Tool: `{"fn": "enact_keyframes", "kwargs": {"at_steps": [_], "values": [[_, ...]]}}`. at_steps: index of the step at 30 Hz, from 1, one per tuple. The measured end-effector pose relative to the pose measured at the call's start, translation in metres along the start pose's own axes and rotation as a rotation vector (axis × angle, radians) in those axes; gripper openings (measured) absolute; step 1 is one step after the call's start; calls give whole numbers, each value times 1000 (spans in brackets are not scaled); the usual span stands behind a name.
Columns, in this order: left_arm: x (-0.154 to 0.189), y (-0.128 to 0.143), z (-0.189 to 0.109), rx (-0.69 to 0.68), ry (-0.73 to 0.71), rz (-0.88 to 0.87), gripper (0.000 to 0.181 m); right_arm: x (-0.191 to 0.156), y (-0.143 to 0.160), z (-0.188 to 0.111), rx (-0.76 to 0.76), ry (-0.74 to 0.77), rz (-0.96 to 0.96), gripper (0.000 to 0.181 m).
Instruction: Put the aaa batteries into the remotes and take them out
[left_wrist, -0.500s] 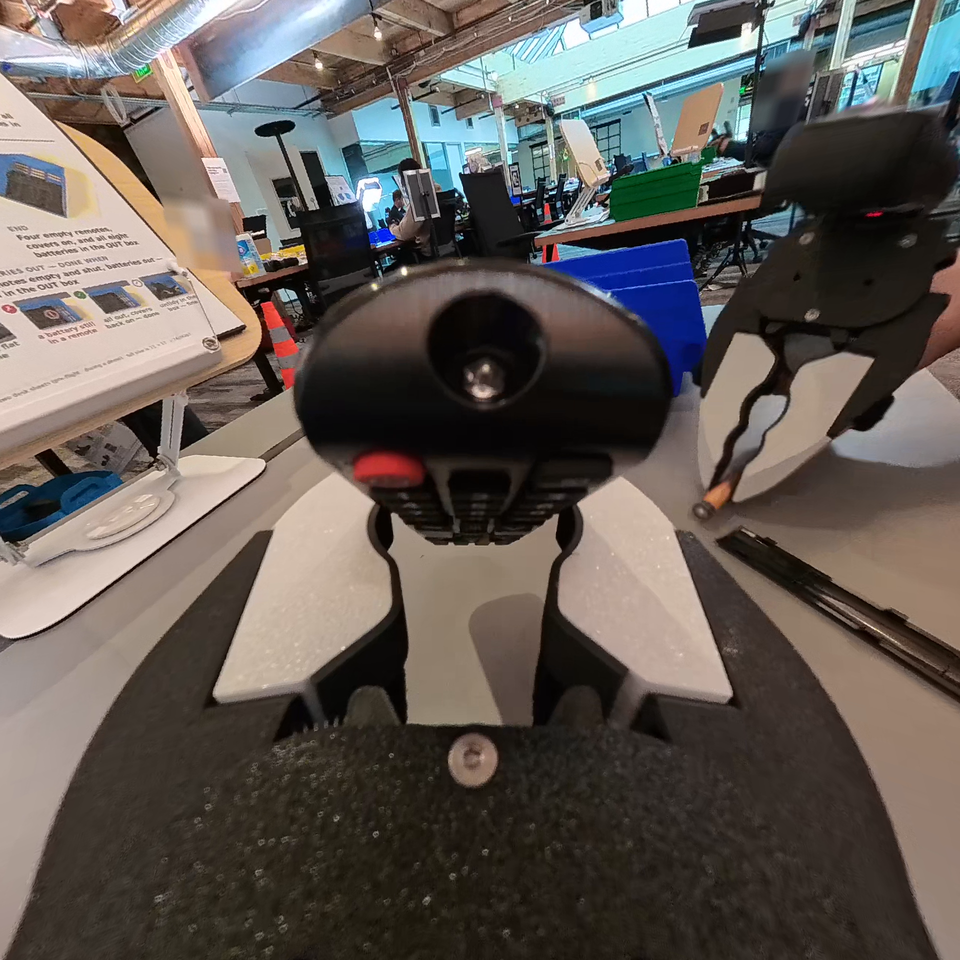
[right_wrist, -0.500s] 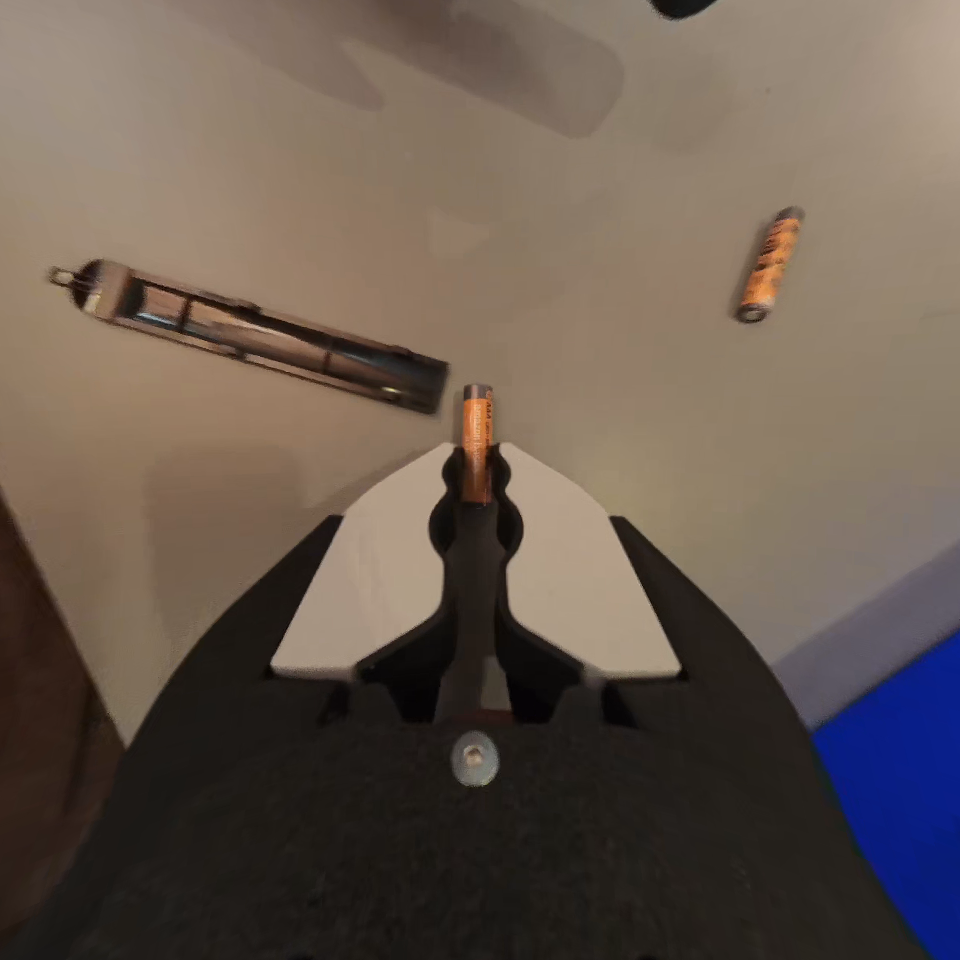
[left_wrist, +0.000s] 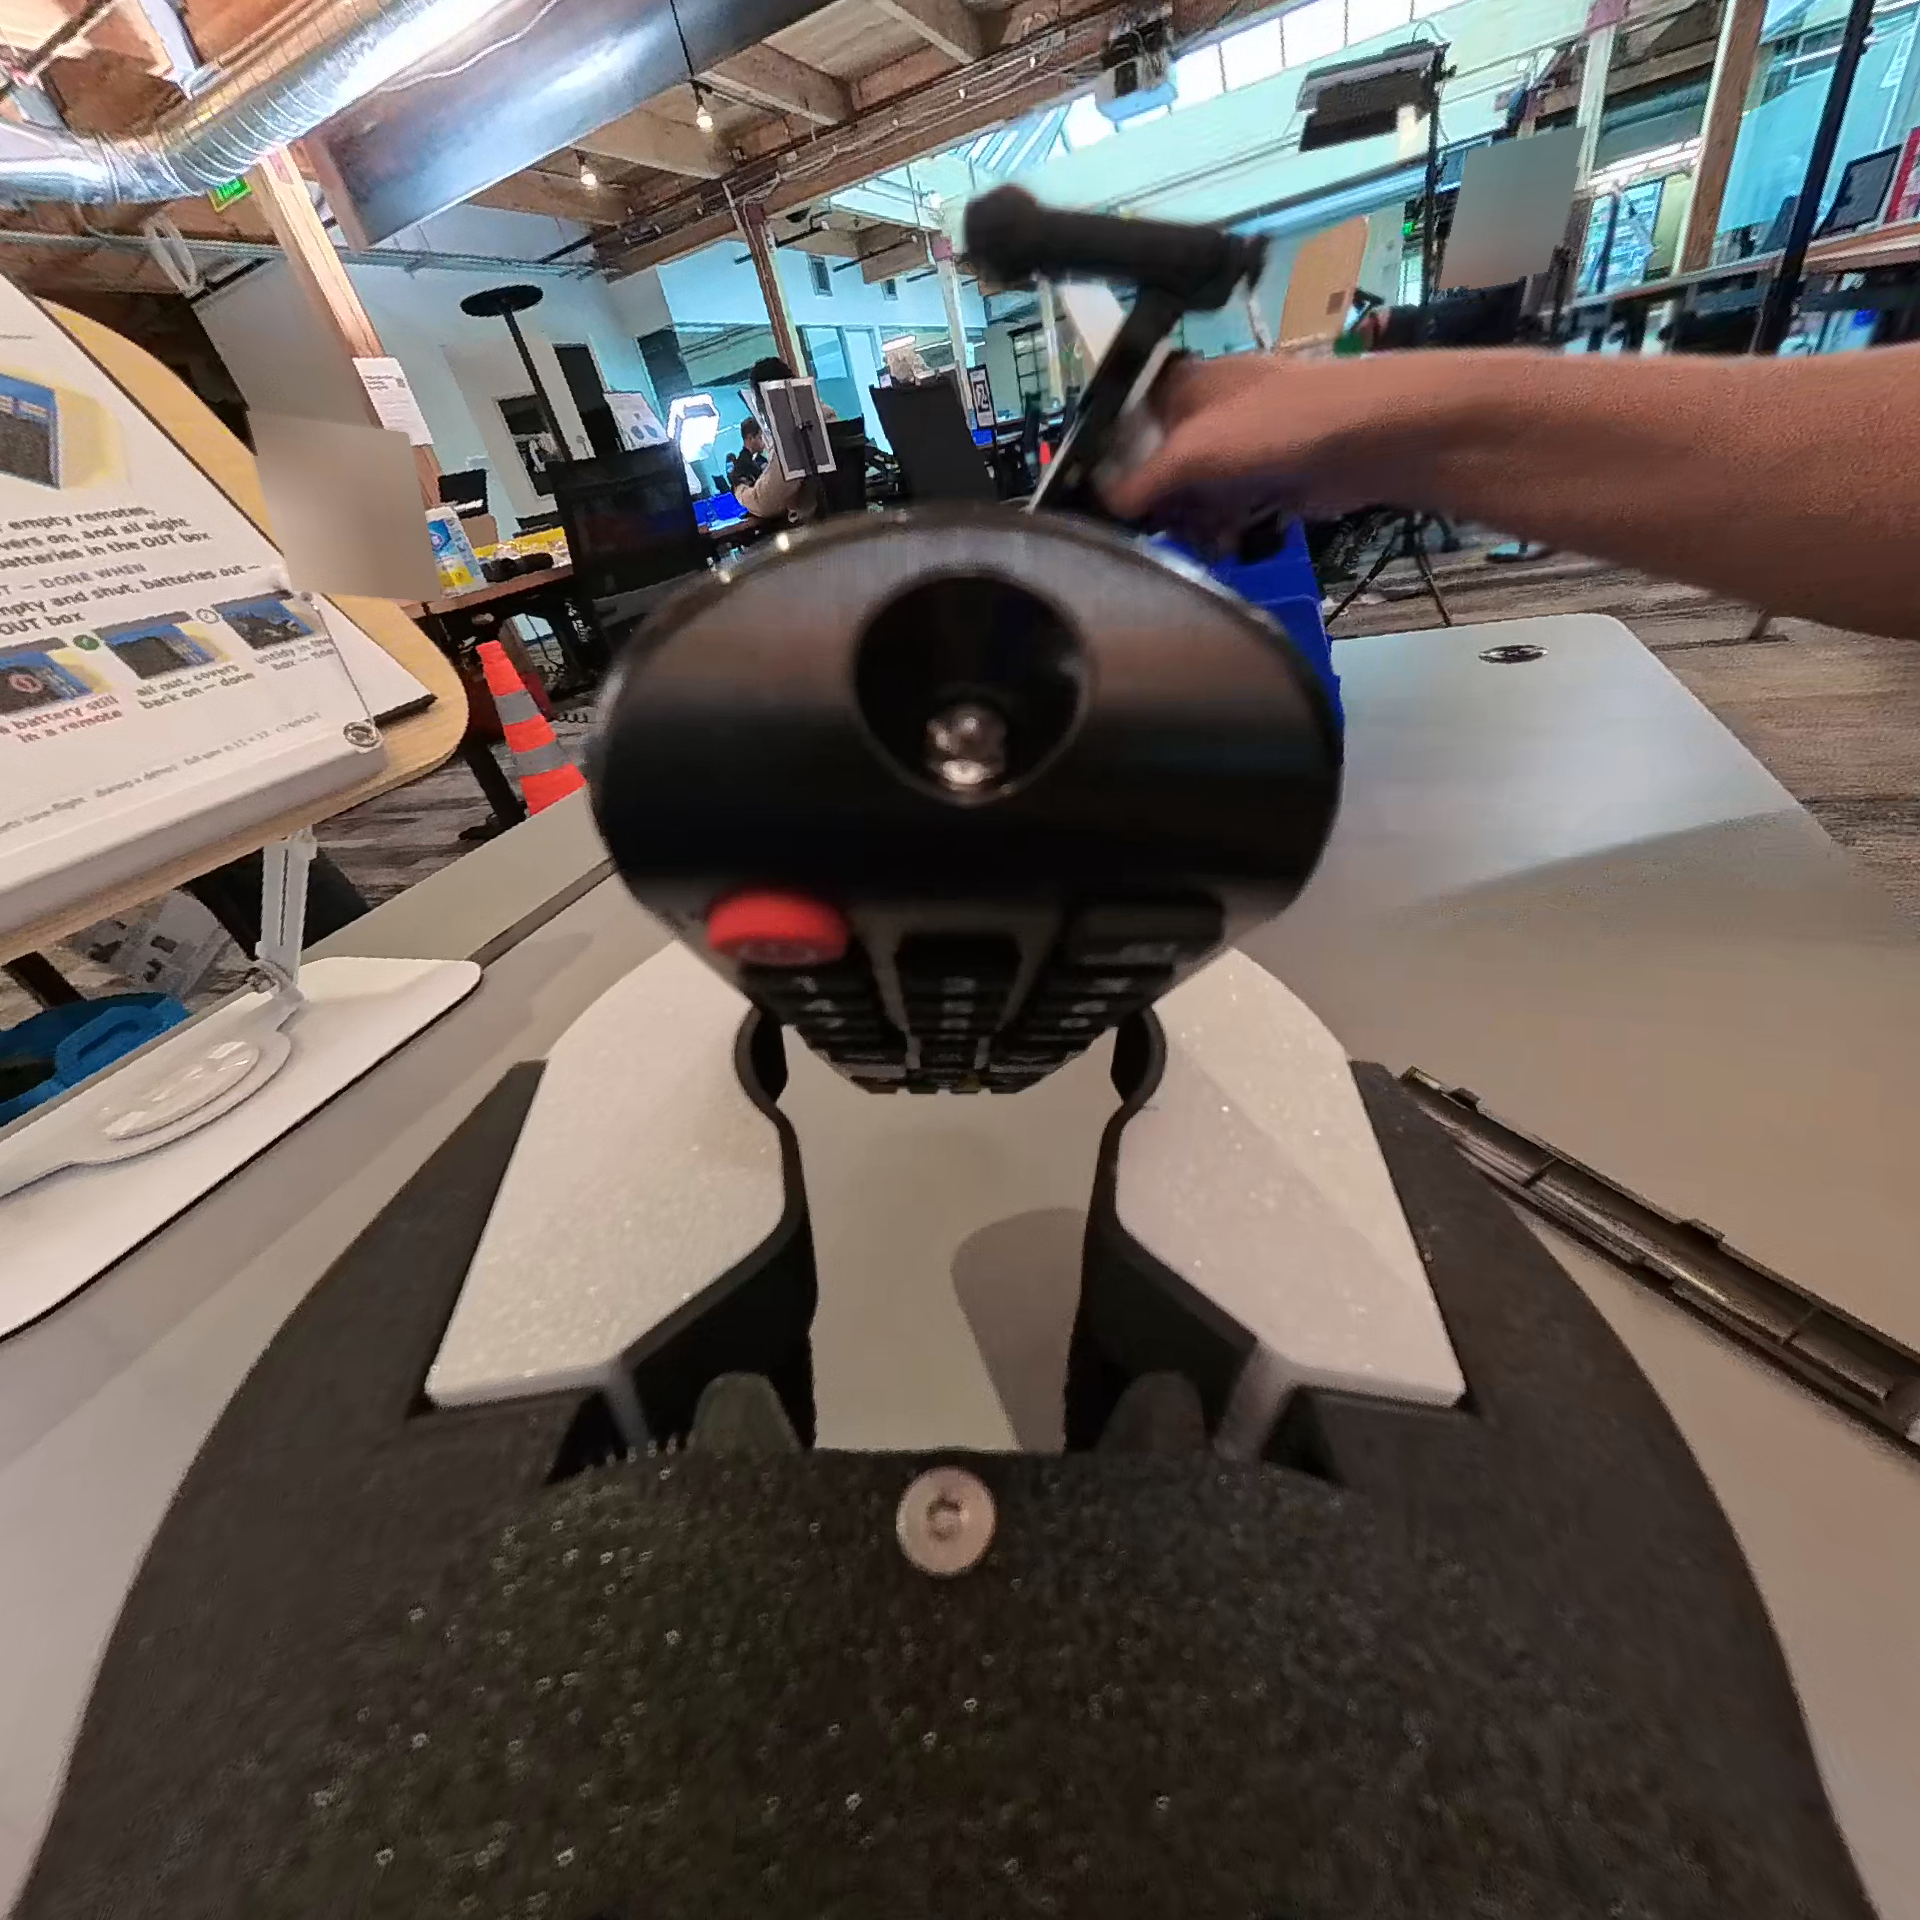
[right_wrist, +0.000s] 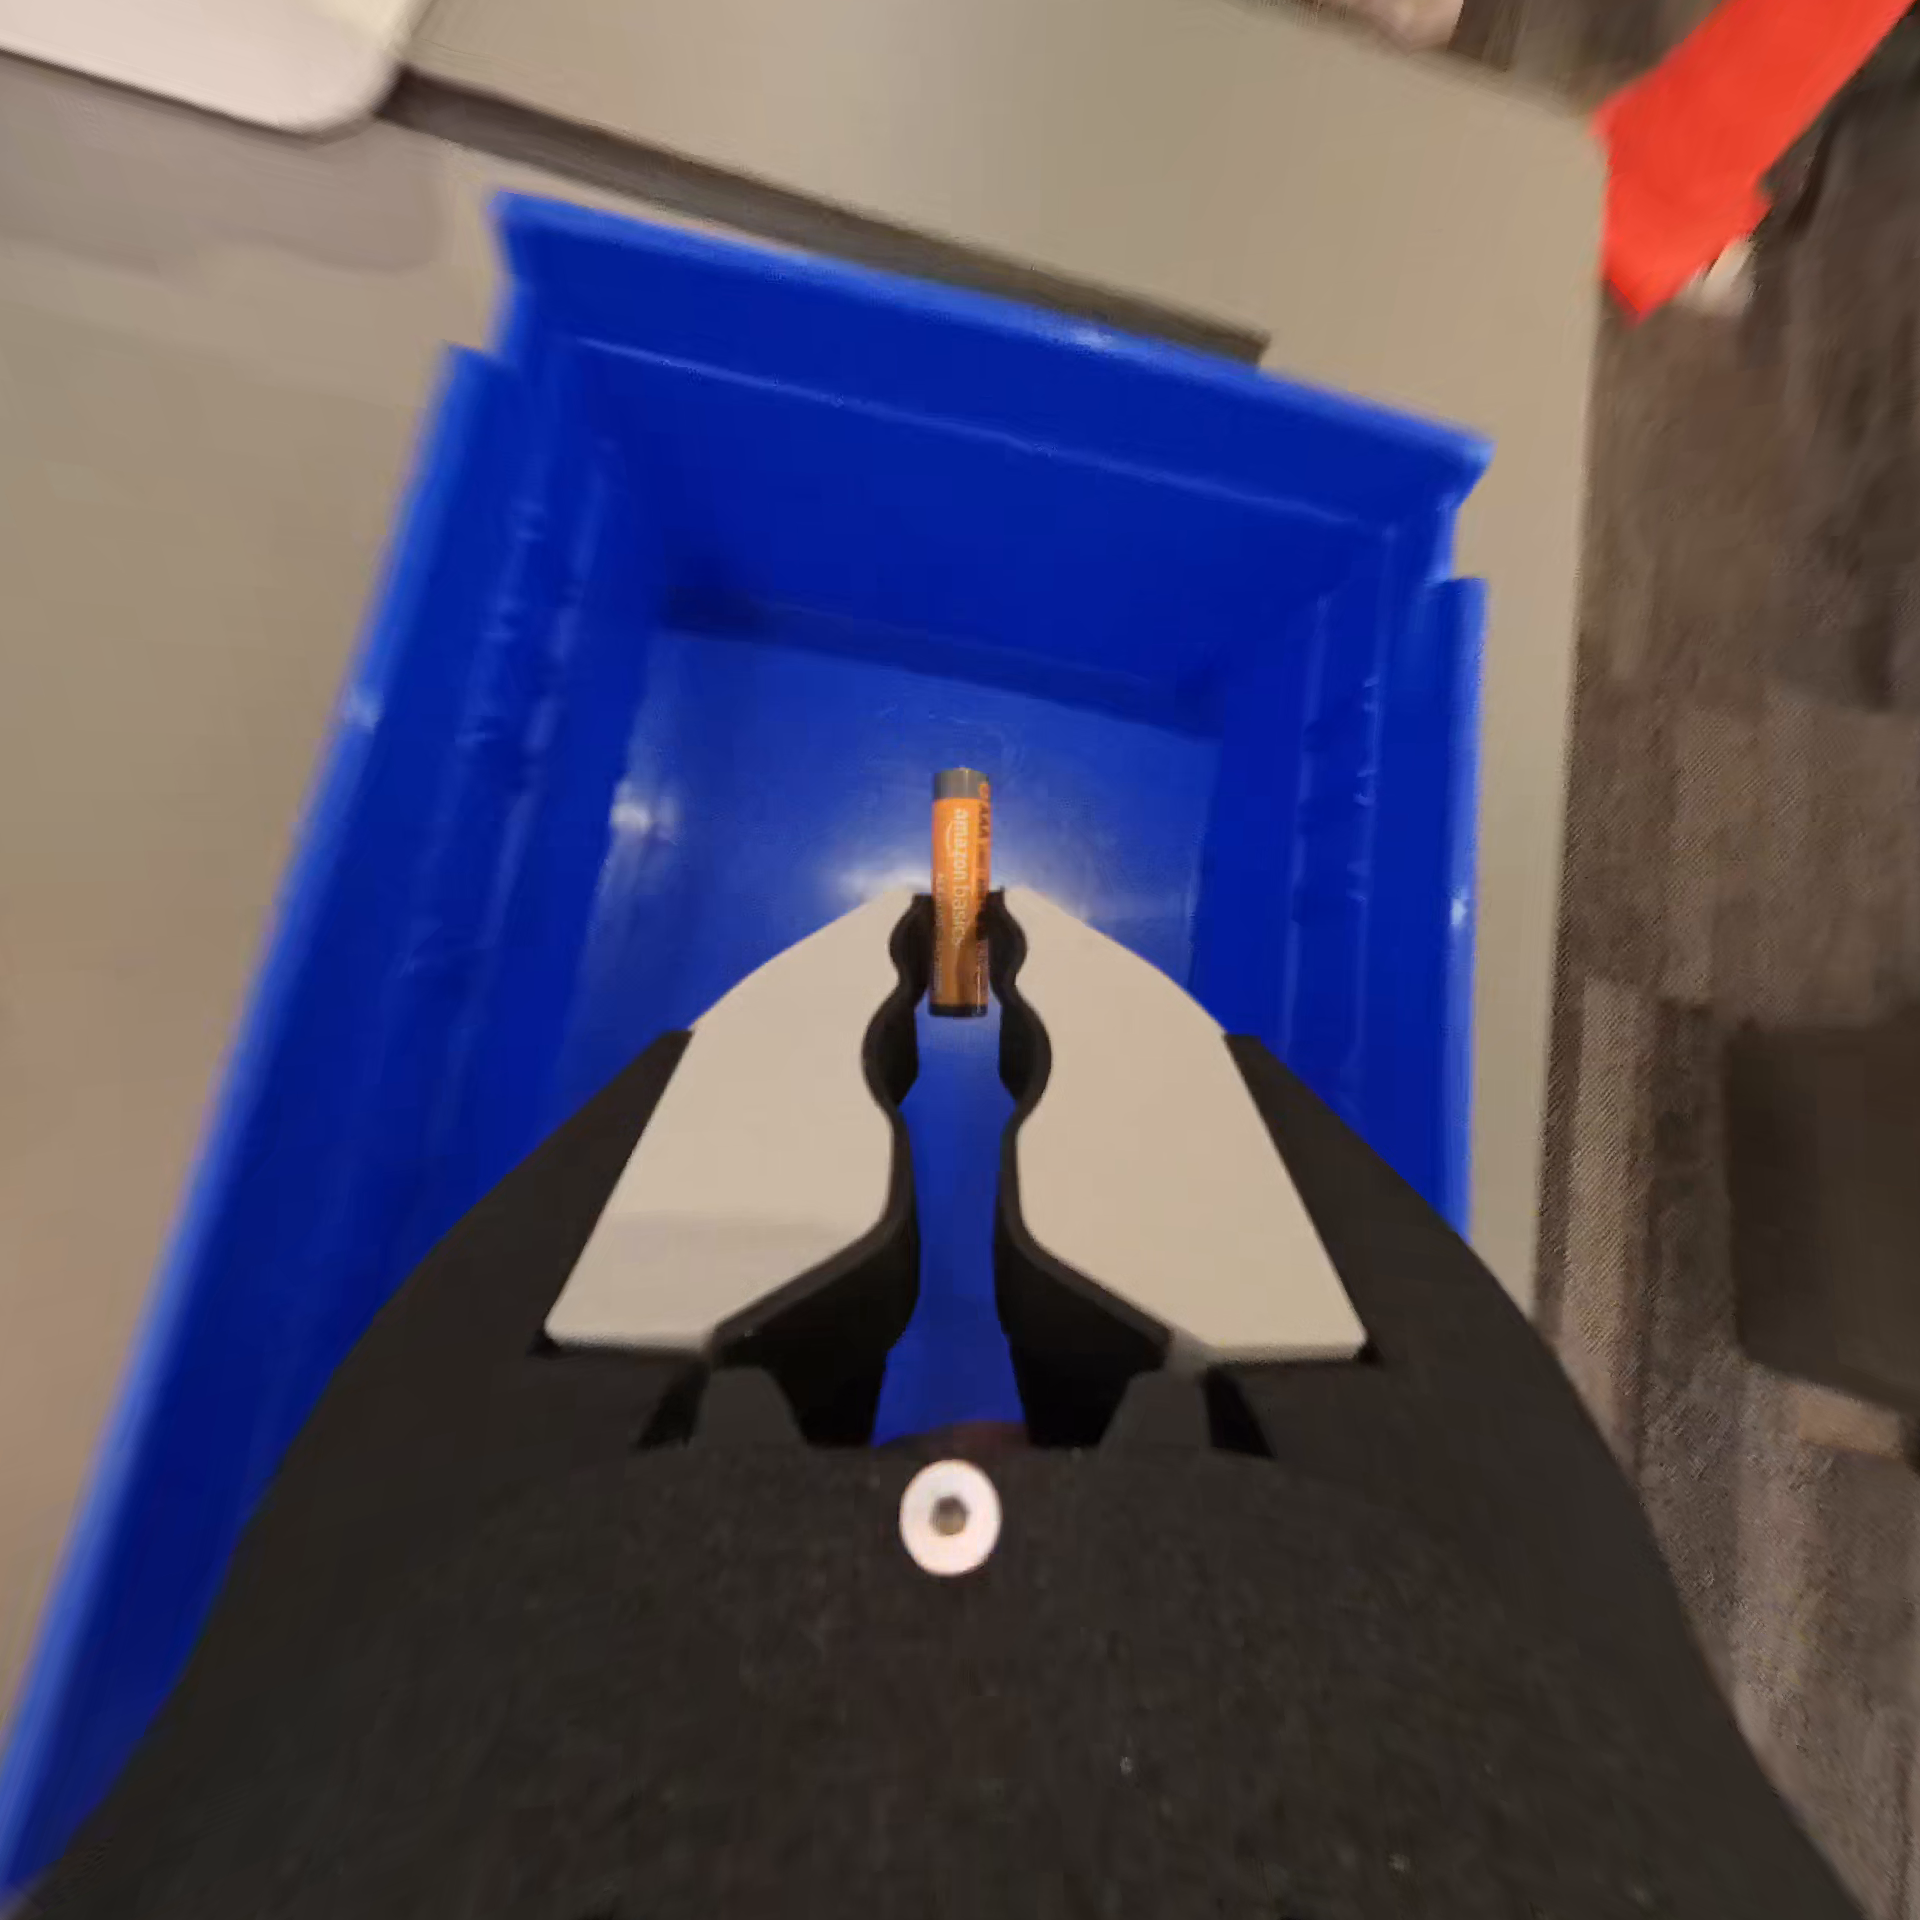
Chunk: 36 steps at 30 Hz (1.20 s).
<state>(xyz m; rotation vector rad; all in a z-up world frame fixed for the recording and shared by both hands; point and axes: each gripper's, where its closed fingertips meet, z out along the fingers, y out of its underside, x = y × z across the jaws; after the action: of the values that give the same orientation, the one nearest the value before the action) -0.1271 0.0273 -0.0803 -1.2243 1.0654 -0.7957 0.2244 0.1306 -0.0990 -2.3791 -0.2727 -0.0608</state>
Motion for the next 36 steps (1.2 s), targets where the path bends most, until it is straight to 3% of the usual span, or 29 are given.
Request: {"fn": "enact_keyframes", "kwargs": {"at_steps": [3, 7, 12, 14, 17, 19, 21, 22, 24, 26, 28, 32, 36], "values": [[2, 0, 0, -1, 9, 6, 61, 17, 12, 56, -134, 33, 35, 10], [0, 0, 0, -2, 4, 2, 61, 35, 19, 92, -236, 79, 54, 11], [-1, 1, 0, -2, 8, -16, 61, 45, 25, 109, -284, 62, 99, 11], [-1, 1, 0, -2, 8, -14, 61, 42, 26, 109, -278, 49, 99, 20], [-2, 0, -1, 2, 3, -12, 61, 32, 3, 77, -152, 29, 101, 26], [-3, 0, -2, 5, -3, -16, 61, 8, -34, 26, 57, -25, 69, 25], [-5, -1, -2, 8, -3, -26, 61, -42, -72, -31, 289, -150, -1, 22], [-6, -1, -2, 10, -5, -30, 61, -79, -80, -53, 355, -250, -45, 21], [-6, -2, -3, 14, -3, -33, 61, -163, -66, -70, 309, -461, -139, 29], [-8, -3, -4, 16, -11, -31, 61, -232, -36, -62, 210, -580, -230, 32], [-10, -4, -5, 21, -16, -37, 61, -263, -8, -32, 108, -522, -295, 32], [-13, -4, -7, 19, -26, -37, 61, -268, 23, 23, -69, -358, -422, 34], [-11, -4, -6, 18, -18, -37, 61, -272, 36, 48, -180, -369, -383, 31]]}}
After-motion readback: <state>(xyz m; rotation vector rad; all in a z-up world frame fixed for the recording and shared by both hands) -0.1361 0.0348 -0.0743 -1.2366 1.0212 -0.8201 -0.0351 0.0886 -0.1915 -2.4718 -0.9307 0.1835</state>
